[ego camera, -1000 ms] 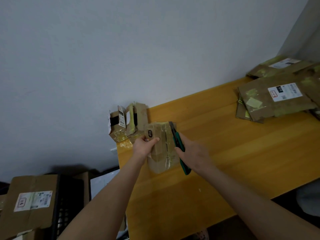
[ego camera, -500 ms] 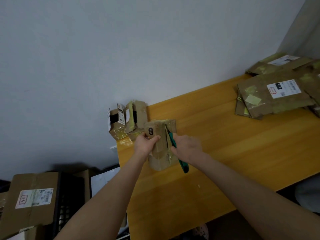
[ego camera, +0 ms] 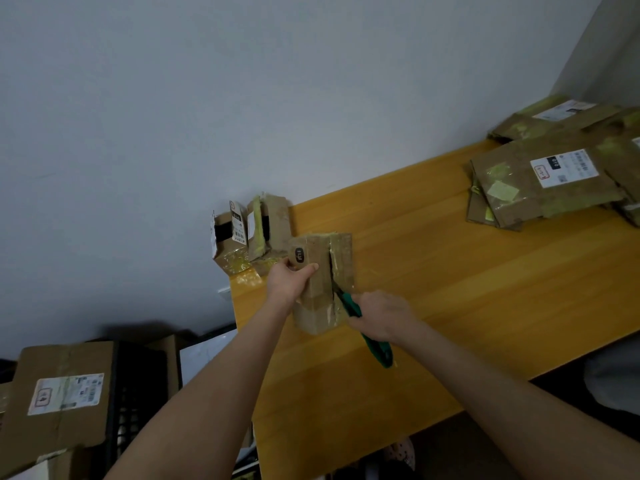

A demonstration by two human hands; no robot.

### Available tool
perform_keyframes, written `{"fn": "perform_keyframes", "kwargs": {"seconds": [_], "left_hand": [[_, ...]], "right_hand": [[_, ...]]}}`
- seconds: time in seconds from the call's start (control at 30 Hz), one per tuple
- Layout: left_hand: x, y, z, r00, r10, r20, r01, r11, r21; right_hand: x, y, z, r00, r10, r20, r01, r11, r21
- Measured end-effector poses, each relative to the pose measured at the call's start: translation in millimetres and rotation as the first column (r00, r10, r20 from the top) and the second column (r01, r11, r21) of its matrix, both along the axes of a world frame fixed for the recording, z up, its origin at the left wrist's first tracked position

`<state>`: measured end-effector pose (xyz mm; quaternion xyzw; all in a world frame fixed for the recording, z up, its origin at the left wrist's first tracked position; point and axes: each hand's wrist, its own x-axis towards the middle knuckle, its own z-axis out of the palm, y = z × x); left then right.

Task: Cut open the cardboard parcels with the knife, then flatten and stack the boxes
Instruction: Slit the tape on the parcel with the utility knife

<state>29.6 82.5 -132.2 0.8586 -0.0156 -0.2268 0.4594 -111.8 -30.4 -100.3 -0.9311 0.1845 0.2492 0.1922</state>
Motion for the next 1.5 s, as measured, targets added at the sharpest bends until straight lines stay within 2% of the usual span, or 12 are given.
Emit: {"fn": "perform_keyframes", "kwargs": {"seconds": [0.13, 0.23, 0.43, 0.63, 0.87, 0.97, 1.03, 1.1, 1.17, 1.27, 1.33, 1.5], "left_hand": [[5, 7, -6, 0.994, 0.094, -0.052, -0.097, 0.994, -0.049], [2, 8, -4, 0.987, 0.131, -0.091, -0.138, 0.988, -0.073], [-8, 19, 1, 0.931, 0.282, -0.231, -0.337, 0.909, -0.245], [-16, 41, -5, 0.878, 0.363, -0.311, -0.441, 0.866, -0.236], [-42, 57, -21, 0.828, 0.26, -0.498, -0.297, 0.955, 0.005], [-42, 64, -25, 0.937, 0.122, -0.327, -0.056, 0.978, 0.202], [-35, 64, -25, 0.995, -0.061, -0.08, 0.087, 0.923, 0.376], [-28, 56, -22, 0.926, -0.363, 0.1, 0.263, 0.814, 0.518], [-25, 40, -23, 0.757, -0.649, 0.071, 0.447, 0.595, 0.668], [-25, 20, -30, 0.621, -0.779, -0.085, 0.523, 0.331, 0.785], [-25, 11, -36, 0.612, -0.776, -0.154, 0.545, 0.273, 0.792], [-14, 4, -33, 0.634, -0.75, -0.19, 0.579, 0.297, 0.759]], "right_hand": [[-8, -12, -5, 0.991, 0.025, -0.134, -0.02, 0.999, 0.042], [-16, -21, -19, 0.986, -0.14, -0.091, 0.157, 0.96, 0.23], [-8, -17, -23, 0.793, -0.607, 0.049, 0.478, 0.67, 0.568], [-4, -9, -28, 0.561, -0.807, -0.181, 0.581, 0.228, 0.781], [8, -7, -42, 0.533, -0.807, -0.253, 0.615, 0.164, 0.772], [15, -8, -49, 0.508, -0.822, -0.257, 0.62, 0.142, 0.772], [19, -10, -52, 0.501, -0.828, -0.253, 0.617, 0.136, 0.775], [21, -12, -54, 0.497, -0.836, -0.233, 0.619, 0.153, 0.77], [19, -15, -57, 0.496, -0.838, -0.228, 0.634, 0.17, 0.754], [14, -19, -65, 0.526, -0.806, -0.271, 0.675, 0.202, 0.71], [12, -22, -72, 0.529, -0.795, -0.298, 0.699, 0.209, 0.684], [9, -23, -77, 0.516, -0.792, -0.327, 0.712, 0.183, 0.678]]}}
